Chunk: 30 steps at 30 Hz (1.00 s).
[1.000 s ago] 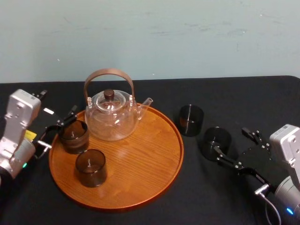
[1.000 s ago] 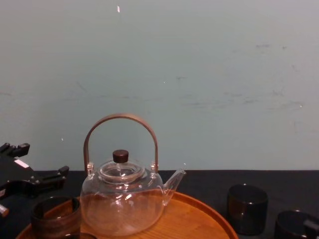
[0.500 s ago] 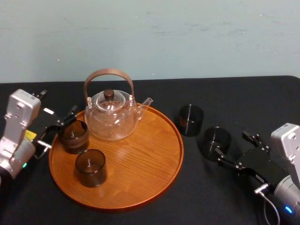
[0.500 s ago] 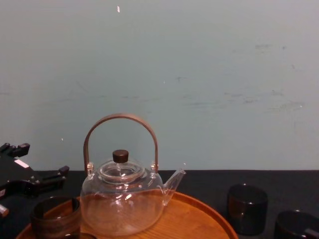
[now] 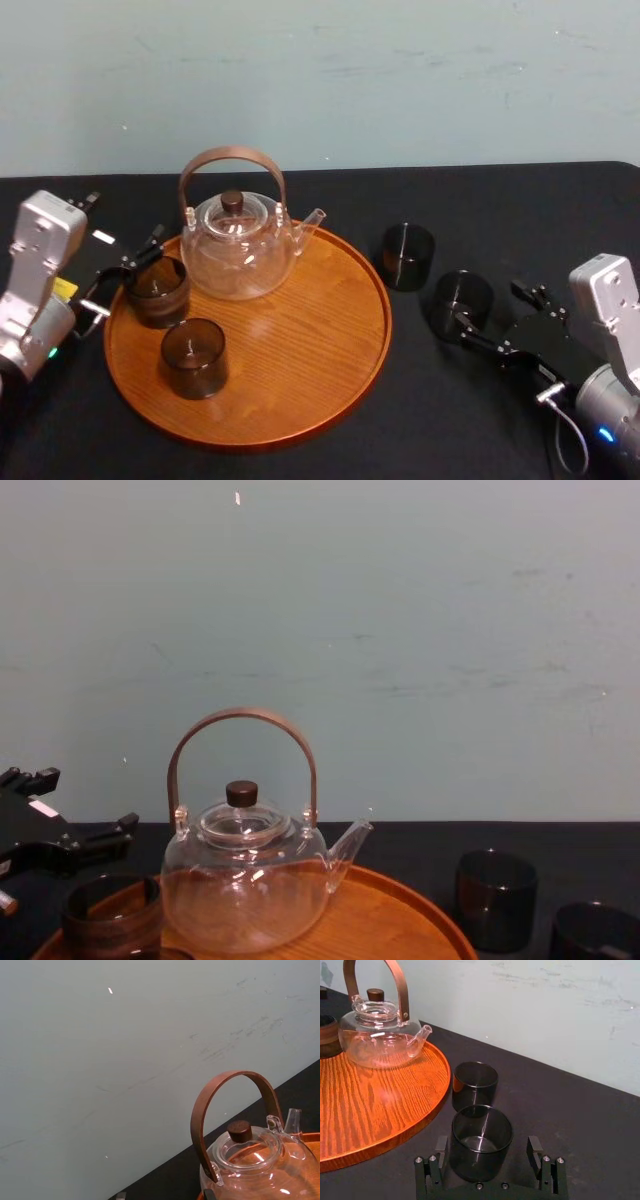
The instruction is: Pick up the glass from the table and place it on the tray.
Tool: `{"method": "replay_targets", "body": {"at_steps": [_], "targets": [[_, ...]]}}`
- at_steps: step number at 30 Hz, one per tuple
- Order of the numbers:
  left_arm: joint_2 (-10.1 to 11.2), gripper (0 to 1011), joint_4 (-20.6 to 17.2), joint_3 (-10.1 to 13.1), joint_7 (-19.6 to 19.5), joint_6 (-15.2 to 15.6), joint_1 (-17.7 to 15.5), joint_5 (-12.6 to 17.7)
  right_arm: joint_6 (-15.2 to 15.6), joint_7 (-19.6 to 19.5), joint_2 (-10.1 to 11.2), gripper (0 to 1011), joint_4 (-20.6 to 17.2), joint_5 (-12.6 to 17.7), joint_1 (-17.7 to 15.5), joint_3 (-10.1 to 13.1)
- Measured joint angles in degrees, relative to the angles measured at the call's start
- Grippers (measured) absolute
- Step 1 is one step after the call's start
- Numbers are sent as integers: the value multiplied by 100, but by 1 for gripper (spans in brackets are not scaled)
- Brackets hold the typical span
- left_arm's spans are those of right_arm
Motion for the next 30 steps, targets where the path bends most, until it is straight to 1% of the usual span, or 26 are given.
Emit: {"method": "replay_targets", "body": {"at_steps": [14,30], "targets": [[0,1001,0,0,0,0,0,0,22,300,-246,1002,444,-178,291,-35],[0,1001,0,0,0,0,0,0,-19,637,-510,1002,988,-286,620,25]]}}
